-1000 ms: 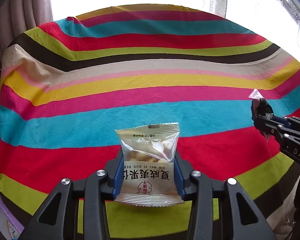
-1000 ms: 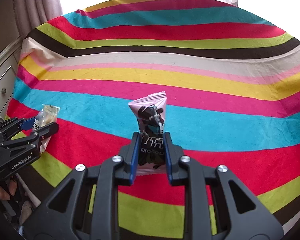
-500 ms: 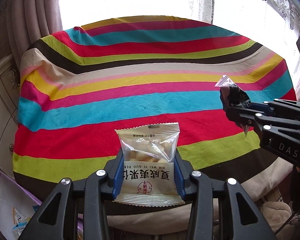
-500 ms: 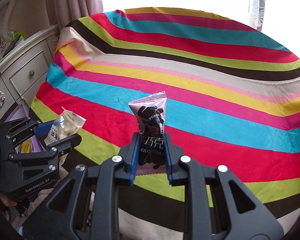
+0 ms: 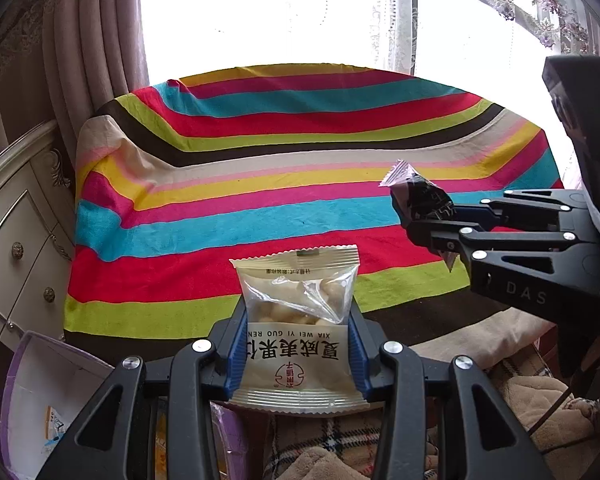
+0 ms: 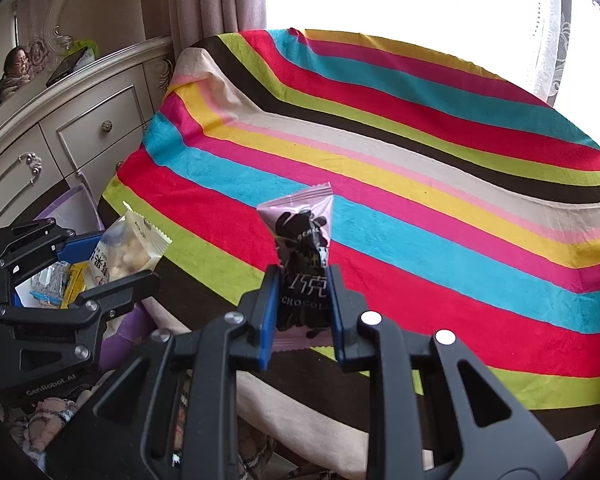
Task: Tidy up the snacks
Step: 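Carry the cream nut packet and pink chocolate candy over the box, then open both grippers over the box to drop the two snacks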
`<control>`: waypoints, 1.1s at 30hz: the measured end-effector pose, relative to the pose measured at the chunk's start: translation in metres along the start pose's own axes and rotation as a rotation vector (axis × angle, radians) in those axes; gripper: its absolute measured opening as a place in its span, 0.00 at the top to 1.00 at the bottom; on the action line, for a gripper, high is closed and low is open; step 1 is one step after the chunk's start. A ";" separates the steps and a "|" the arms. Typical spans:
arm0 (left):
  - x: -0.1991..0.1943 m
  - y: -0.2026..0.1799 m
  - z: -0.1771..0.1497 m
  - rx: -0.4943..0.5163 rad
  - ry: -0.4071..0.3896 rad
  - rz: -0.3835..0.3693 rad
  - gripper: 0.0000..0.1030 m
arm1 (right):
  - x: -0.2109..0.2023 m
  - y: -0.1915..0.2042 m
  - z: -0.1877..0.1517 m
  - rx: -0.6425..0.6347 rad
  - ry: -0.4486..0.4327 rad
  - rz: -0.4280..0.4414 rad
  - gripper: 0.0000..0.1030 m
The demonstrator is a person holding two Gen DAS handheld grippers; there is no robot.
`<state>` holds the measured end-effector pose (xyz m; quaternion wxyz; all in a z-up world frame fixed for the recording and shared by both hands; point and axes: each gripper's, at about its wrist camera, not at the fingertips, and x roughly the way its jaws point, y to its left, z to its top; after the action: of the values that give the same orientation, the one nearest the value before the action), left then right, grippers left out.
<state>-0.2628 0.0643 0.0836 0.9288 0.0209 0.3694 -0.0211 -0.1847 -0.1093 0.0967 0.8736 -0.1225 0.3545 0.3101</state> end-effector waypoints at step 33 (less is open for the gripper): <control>-0.088 0.179 -0.118 -0.439 0.061 0.380 0.58 | 0.026 0.245 0.005 -0.517 0.134 0.354 0.74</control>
<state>-0.3977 0.2519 0.0628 0.8869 -0.1111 0.3822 0.2344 -0.3217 0.0956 0.0833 0.7206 -0.2969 0.3367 0.5285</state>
